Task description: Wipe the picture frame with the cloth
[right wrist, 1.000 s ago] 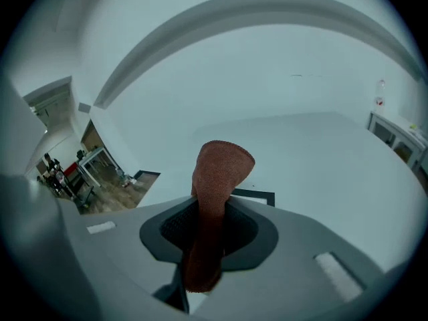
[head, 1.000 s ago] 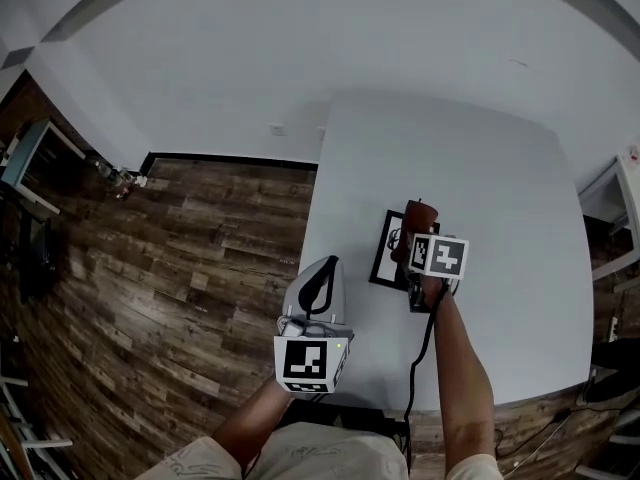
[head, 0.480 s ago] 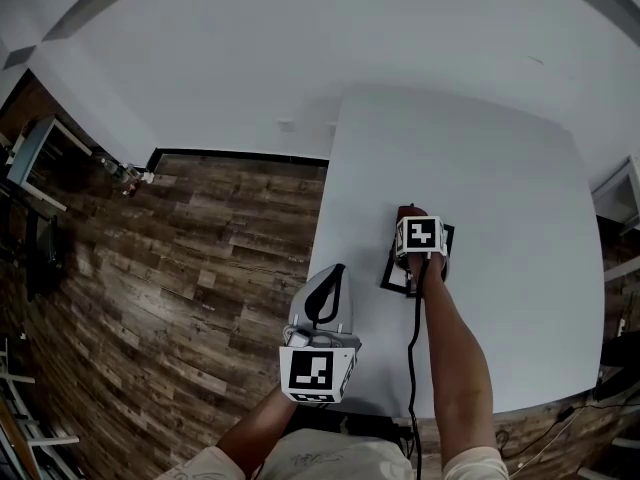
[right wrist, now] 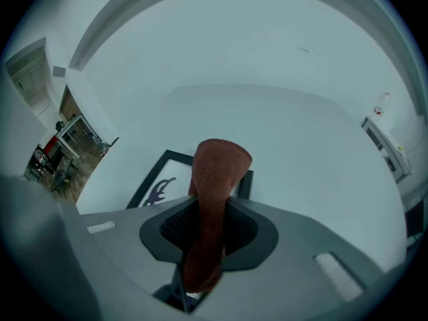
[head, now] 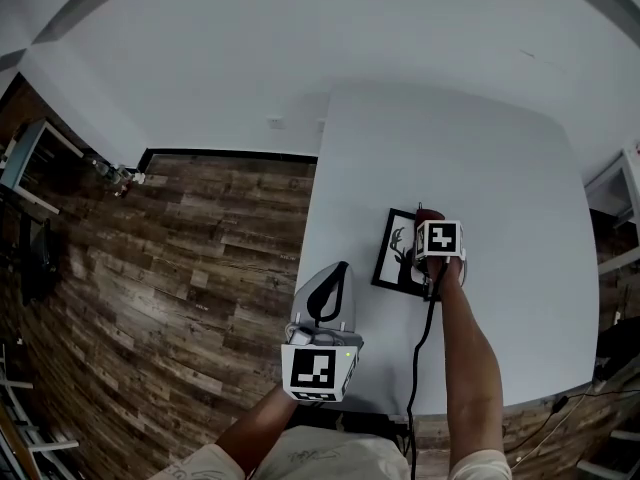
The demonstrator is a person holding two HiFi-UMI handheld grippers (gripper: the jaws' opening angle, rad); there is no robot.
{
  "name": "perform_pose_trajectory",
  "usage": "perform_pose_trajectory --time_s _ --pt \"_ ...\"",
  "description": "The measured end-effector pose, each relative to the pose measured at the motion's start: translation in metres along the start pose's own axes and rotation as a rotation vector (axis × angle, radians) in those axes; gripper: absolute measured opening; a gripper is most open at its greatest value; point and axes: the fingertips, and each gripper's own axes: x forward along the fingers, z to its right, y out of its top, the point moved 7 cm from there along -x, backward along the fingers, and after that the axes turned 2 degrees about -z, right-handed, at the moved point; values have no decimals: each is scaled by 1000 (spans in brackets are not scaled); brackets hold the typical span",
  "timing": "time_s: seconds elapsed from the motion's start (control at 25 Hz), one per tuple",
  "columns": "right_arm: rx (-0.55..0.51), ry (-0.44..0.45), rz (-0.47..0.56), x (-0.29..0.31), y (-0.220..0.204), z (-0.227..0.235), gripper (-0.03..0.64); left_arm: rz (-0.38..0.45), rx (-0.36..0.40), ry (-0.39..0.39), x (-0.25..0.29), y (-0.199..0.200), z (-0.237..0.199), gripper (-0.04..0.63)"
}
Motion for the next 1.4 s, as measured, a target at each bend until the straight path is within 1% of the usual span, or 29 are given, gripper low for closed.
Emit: perform_pose_trajectory --time_s 0.2,0.4,0.56,0.72,0.8,0.88,1.04,1.24,1.4 --pt "49 -28 -15 -8 -10 30 110 -1 -9 -19 2 0 8 1" --pt "61 -30 14 -15 -10 28 109 3 -4 -19 0 3 9 1" --pt "53 42 59 -24 -3 -3 109 4 -6 -16 0 5 8 2" --pt "25 120 70 -27 0 -47 109 6 -8 -13 -1 6 8 1" --pt "14 141 61 -24 -1 -64 109 9 -6 -12 -1 7 7 1" --pt "-1 137 44 -18 -4 -71 109 11 -7 -11 -1 8 7 1" --pt "-5 112 10 -7 -15 -68 109 9 -3 -8 -1 8 3 2" --pt "4 96 12 -6 -21 -53 110 4 -6 -10 -1 5 1 2" --pt "49 76 5 -8 -25 -28 110 3 -7 -22 3 4 3 2"
